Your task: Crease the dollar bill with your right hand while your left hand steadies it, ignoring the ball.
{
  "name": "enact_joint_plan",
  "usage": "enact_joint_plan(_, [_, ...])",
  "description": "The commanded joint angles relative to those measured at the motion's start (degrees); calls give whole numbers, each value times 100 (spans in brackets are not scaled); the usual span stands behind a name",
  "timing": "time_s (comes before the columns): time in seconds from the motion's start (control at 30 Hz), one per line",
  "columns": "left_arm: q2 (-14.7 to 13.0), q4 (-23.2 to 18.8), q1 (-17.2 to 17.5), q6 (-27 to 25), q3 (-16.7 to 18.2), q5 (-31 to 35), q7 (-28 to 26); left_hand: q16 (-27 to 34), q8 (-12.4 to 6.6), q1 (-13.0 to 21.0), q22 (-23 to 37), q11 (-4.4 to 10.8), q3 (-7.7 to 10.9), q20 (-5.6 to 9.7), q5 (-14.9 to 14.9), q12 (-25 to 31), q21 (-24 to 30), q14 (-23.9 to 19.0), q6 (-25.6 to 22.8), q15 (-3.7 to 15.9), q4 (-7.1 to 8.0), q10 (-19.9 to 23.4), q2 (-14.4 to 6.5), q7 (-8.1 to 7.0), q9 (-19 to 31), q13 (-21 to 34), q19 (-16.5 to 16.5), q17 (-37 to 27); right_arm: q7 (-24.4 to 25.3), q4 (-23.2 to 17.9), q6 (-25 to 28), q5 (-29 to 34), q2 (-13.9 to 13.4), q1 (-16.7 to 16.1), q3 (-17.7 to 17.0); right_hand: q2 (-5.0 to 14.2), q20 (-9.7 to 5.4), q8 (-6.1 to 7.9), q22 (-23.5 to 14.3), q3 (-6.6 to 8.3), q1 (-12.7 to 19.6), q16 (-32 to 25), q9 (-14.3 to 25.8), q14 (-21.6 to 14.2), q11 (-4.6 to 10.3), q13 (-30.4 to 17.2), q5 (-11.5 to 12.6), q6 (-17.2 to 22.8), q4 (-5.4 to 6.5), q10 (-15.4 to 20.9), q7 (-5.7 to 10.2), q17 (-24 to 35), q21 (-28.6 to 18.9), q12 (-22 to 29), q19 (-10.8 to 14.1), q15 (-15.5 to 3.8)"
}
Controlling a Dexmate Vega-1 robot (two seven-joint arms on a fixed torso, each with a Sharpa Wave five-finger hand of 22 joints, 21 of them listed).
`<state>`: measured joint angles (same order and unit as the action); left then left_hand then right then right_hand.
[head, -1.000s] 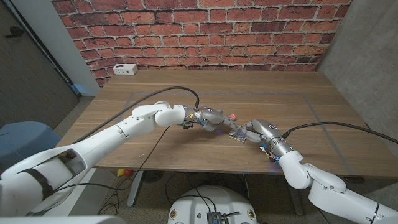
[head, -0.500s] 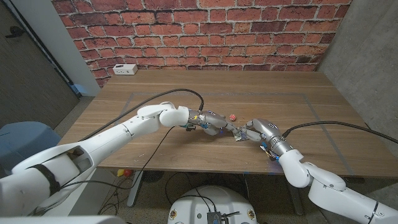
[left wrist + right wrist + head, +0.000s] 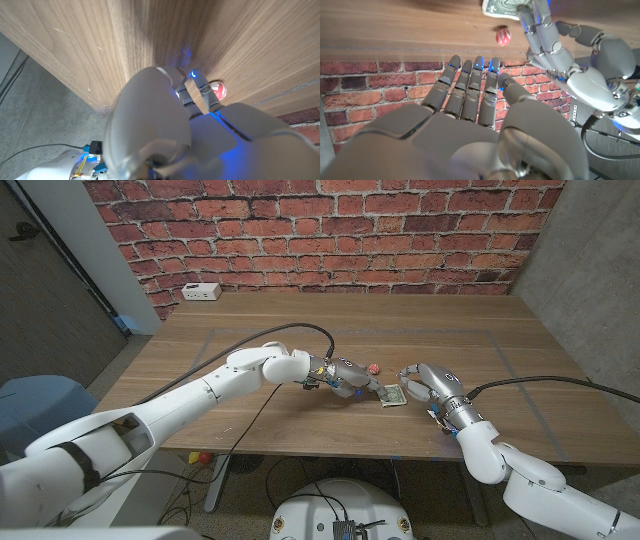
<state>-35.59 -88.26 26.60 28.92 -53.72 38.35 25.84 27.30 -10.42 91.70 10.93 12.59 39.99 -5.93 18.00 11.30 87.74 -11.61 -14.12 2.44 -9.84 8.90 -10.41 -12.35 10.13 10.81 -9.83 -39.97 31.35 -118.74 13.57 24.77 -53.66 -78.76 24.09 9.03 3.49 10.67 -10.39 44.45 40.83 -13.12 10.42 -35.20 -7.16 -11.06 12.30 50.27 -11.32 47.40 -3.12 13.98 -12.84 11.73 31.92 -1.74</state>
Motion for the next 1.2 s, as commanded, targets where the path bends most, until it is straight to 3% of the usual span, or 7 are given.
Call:
enact_joint_plan(0.03, [67,62,-74,-18,-72,72,25,-14,-7,-66,2,0,-8,21,41,1,24,16,-3,203,26,16,5,-1,16,11,-1230,-8,22,-148,-259,57,-59,-150,-225,-351,-32,139,4,936,620,85,1,-404,6,-16,392,603,-10,458,57,-188,22,180,34,-160])
enact_joint_plan(0.2, [117,195,-151,46,-95,26,18,-7,-7,-92,2,0,-16,20,41,-1,24,14,-4,203,31,13,6,0,16,11,-1227,-13,-613,-185,-94,-32,-82,55,-73,-705,-32,203,-2,1385,676,66,-6,-841,-48,-1,645,1386,11,1184,-66,-234,-25,396,195,-283])
enact_joint_plan(0.4, [165,375,-236,149,-129,-9,-31,-2,-6,-126,1,0,-25,10,42,0,23,20,-1,204,36,15,4,-2,15,11,-1226,-17,-1179,-145,146,-12,-24,346,220,-857,-30,162,-1,1548,636,135,-12,-805,-27,11,733,1484,17,1223,-58,-253,-20,374,211,-244])
enact_joint_plan(0.9, [200,693,-345,373,-180,-108,-134,8,-5,-167,-3,1,-25,2,49,-1,11,27,7,202,21,12,2,-4,16,12,-1252,-23,-1798,-37,737,331,54,863,758,-1110,-23,99,-8,1551,153,144,-21,-671,-83,24,732,1620,207,1252,-108,-155,1,294,190,-214])
enact_joint_plan(1.07, [192,764,-353,489,-106,-216,-298,14,2,-186,-13,-3,-16,2,56,2,-9,25,30,194,17,21,5,-8,17,13,-1248,-24,-1975,10,858,408,64,1009,913,-1152,-33,133,-12,1619,57,99,-24,-766,-100,29,735,1848,152,1540,-121,-140,6,359,187,-274])
enact_joint_plan(1.13, [161,749,-323,537,-4,-266,-492,3,-1,-330,-44,-21,-48,-38,61,36,-94,33,53,165,84,115,28,-22,22,19,-1303,-4,-2015,25,888,433,69,1051,965,-1189,-37,151,-13,1693,50,99,-27,-811,-134,33,755,1971,102,1639,-146,-159,3,373,197,-286])
enact_joint_plan(1.2, [122,721,-288,572,115,-297,-715,-171,-4,-843,-88,-213,-116,-71,49,68,-298,128,76,106,277,141,33,-25,33,40,-1297,153,-2021,43,895,443,77,1078,999,-1212,-49,144,-13,1761,45,102,-29,-837,-122,36,777,2019,78,1710,-158,-173,-1,378,212,-310])
